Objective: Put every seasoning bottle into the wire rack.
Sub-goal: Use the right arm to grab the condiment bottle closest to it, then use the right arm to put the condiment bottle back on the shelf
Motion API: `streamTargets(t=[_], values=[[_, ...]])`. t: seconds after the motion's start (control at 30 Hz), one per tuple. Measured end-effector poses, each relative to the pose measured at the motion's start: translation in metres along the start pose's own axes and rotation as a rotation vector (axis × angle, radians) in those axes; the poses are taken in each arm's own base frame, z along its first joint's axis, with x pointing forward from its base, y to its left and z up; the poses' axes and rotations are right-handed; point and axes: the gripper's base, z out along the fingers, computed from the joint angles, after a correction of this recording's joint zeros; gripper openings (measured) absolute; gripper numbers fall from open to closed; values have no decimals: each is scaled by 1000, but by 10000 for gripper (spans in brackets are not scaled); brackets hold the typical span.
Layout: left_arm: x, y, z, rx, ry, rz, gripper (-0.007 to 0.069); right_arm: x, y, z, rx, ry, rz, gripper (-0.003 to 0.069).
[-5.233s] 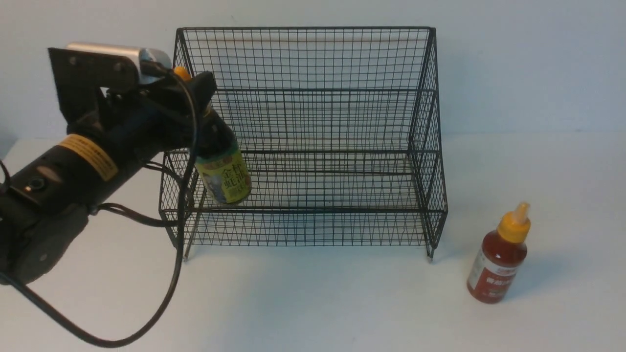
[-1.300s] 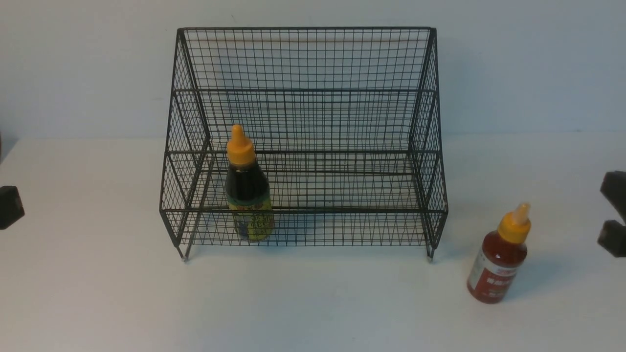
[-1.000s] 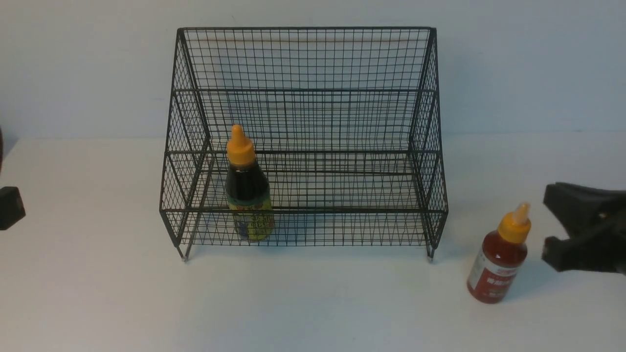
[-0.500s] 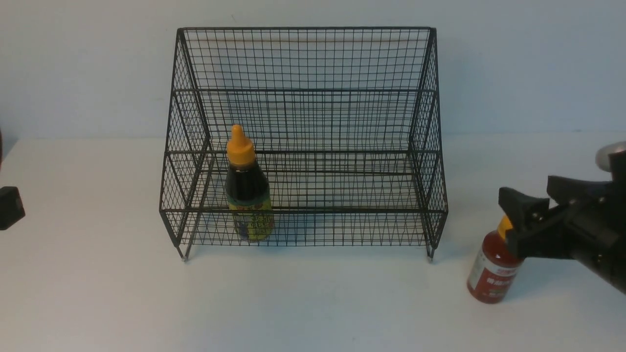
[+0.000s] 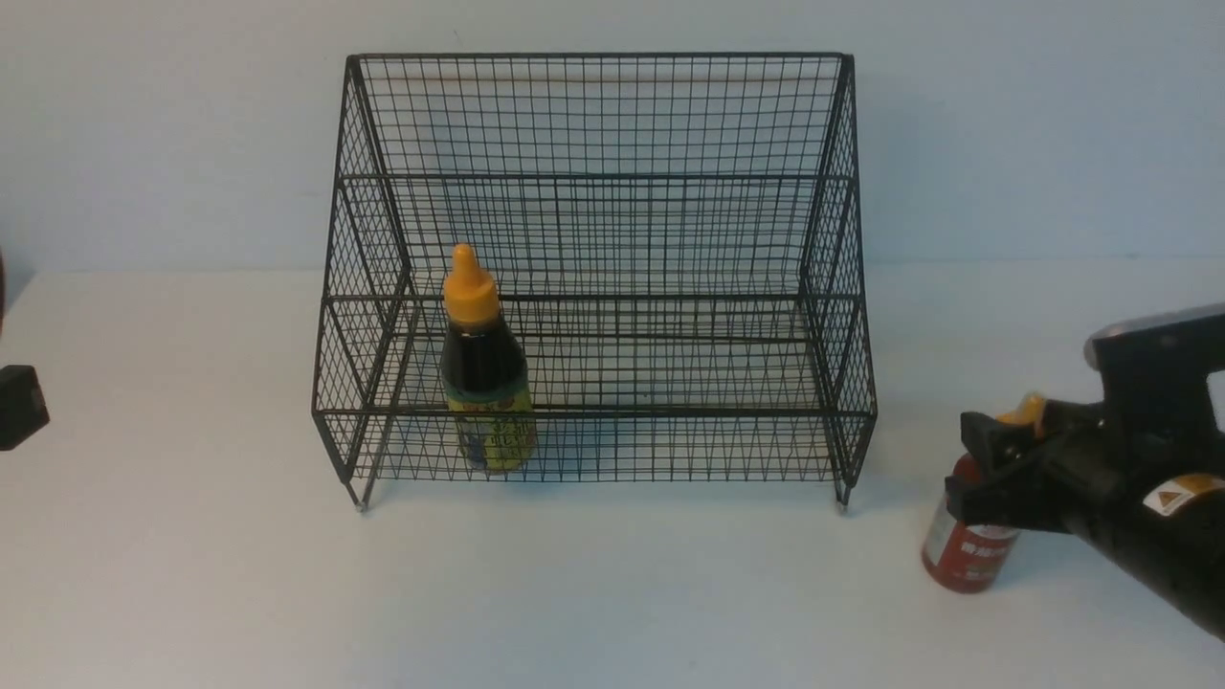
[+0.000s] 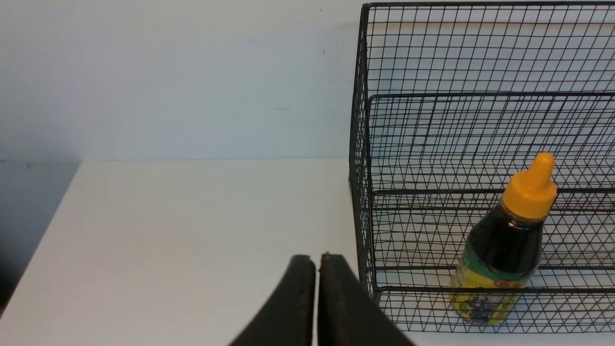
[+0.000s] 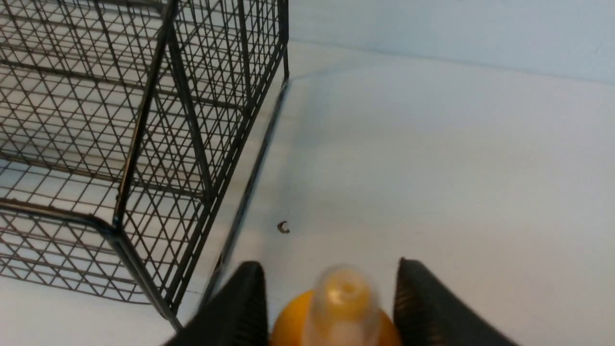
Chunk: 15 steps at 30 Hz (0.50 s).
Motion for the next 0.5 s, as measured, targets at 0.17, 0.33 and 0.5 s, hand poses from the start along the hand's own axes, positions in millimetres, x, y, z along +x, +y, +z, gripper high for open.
streamTargets(t=[0.17,0.33,0.5], values=[[0,0,0,-1,0,1,-5,-2,0,-1,-2,-8,5,274],[0,0,0,-1,0,2,-5,-11,0,-14,-30,-30,22,274],[0,0,0,-1,0,2,-5,-41,-4,-46,-61,-176,55,274]])
